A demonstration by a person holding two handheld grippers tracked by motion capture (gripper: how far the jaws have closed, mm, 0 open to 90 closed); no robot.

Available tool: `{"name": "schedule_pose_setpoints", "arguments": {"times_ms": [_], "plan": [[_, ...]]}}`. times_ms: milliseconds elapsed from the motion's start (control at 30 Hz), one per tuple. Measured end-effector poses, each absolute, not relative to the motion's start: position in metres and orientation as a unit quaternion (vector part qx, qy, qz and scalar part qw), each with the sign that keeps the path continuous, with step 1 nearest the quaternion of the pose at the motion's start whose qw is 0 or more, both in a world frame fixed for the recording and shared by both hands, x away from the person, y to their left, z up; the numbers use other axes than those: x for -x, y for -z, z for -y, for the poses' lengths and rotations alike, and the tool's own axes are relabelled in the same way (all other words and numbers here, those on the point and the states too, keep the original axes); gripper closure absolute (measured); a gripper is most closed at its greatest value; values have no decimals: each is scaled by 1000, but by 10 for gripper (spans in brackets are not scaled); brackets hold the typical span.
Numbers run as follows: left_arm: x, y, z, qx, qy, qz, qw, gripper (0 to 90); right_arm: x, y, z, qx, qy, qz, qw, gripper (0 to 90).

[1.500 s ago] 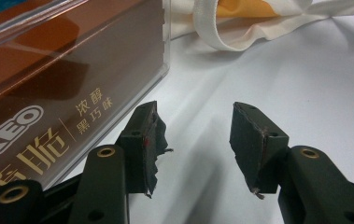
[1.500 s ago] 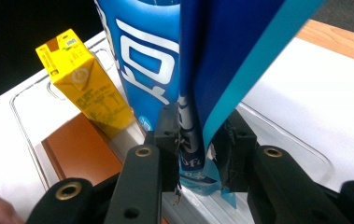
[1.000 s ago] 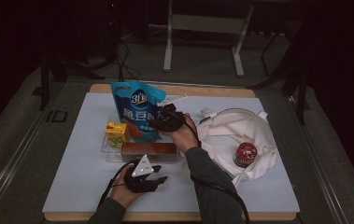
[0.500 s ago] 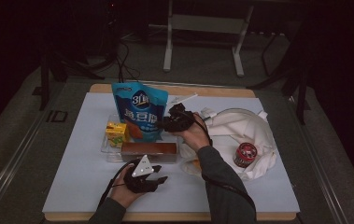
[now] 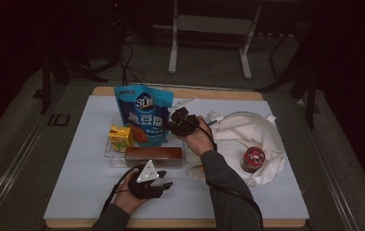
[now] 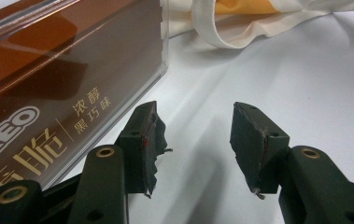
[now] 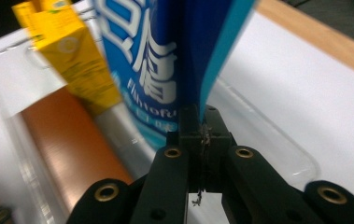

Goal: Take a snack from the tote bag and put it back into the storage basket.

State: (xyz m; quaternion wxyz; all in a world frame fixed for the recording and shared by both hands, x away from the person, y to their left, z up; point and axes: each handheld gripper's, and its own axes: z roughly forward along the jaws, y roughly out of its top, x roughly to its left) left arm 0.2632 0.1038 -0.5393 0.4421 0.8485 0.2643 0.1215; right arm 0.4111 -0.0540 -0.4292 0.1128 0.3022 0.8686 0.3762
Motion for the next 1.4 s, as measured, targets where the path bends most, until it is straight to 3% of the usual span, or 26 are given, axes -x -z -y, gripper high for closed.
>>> {"name": "schedule_pose_setpoints", "arguments": {"times_ms": [200, 367, 867, 1067, 1400], "plan": [[-263, 539, -104, -849, -121, -264, 441, 519, -411, 430, 45, -314, -383, -861, 120, 900], [-263, 539, -104, -849, -122, -264, 441, 518, -409, 429, 34, -322, -369, -858, 157, 899], [-263, 539, -104, -849, -122, -265, 441, 517, -409, 428, 29, -321, -373, -857, 152, 881], [-264, 539, -104, -849, -120, -265, 442, 516, -411, 433, 39, -336, -354, -857, 162, 758], [-264, 539, -104, -849, -121, -265, 441, 516, -407, 432, 50, -329, -373, -856, 142, 644]]}}
